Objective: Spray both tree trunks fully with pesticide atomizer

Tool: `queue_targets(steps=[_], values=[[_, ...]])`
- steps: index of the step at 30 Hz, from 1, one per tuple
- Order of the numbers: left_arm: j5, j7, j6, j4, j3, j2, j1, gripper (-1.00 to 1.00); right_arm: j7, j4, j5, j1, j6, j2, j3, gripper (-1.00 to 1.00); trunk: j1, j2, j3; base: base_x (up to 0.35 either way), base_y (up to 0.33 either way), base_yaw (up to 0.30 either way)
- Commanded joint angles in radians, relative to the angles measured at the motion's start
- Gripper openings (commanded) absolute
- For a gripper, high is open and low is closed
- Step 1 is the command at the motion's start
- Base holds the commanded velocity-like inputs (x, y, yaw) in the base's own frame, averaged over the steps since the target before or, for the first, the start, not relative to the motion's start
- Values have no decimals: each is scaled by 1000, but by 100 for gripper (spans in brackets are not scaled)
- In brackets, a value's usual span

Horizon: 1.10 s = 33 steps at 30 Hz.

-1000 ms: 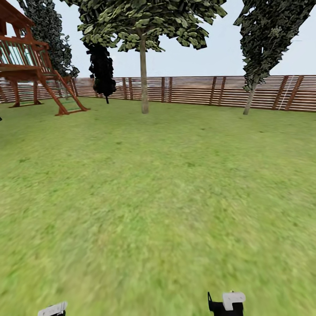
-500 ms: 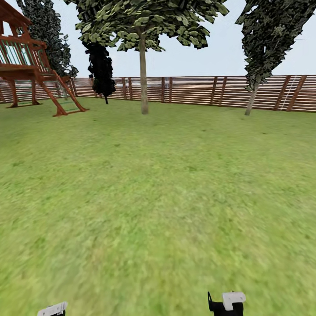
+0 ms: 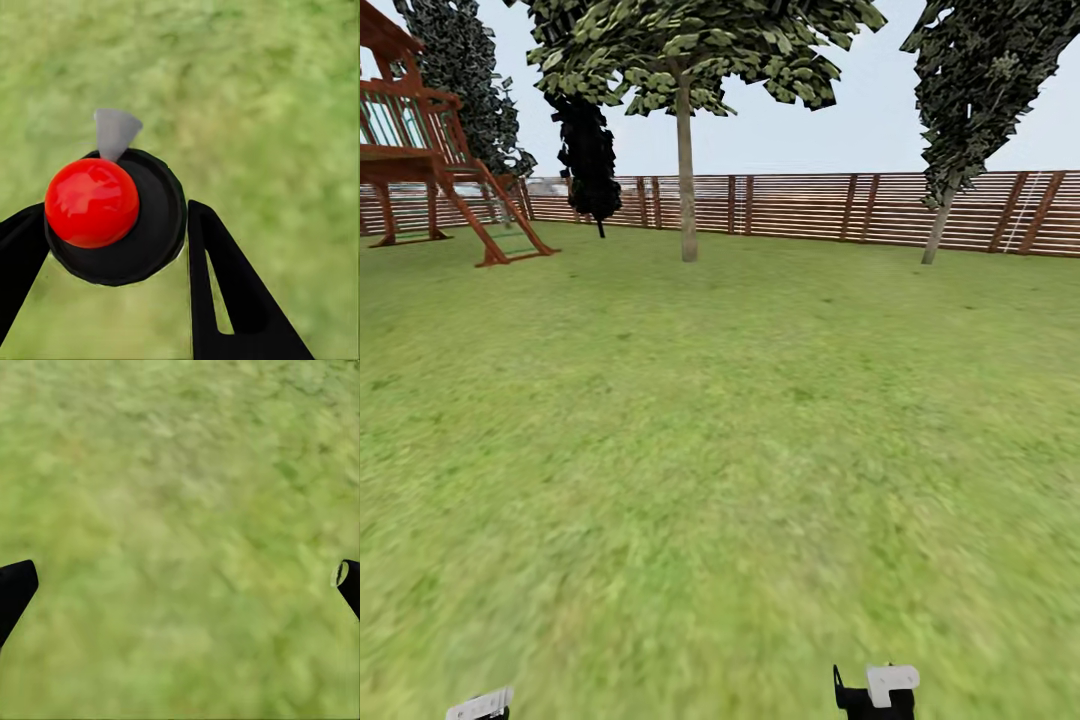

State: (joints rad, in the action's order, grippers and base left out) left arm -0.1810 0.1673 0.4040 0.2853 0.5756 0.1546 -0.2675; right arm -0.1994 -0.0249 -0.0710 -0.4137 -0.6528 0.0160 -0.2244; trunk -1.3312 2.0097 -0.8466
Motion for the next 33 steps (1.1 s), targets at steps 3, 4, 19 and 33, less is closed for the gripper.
queue_targets(steps=[3,4,19,33], values=[[-9,5,4,-1,9,0,-1,-100,-3,0,-7,0,-2,0,-9,100,0,0,-1,339,0,0],[-9,5,4,-1,9,-1,-1,-100,-3,0,-7,0,-2,0,-9,100,0,0,-1,339,0,0],[-9,5,4,0,9,-1,-1,-100,-3,0,-7,0,-2,1,-9,100,0,0,-1,338,0,0],[-9,5,4,0,9,0,-1,-100,-3,0,-7,0,-2,1,-9,100,0,0,-1,338,0,0]])
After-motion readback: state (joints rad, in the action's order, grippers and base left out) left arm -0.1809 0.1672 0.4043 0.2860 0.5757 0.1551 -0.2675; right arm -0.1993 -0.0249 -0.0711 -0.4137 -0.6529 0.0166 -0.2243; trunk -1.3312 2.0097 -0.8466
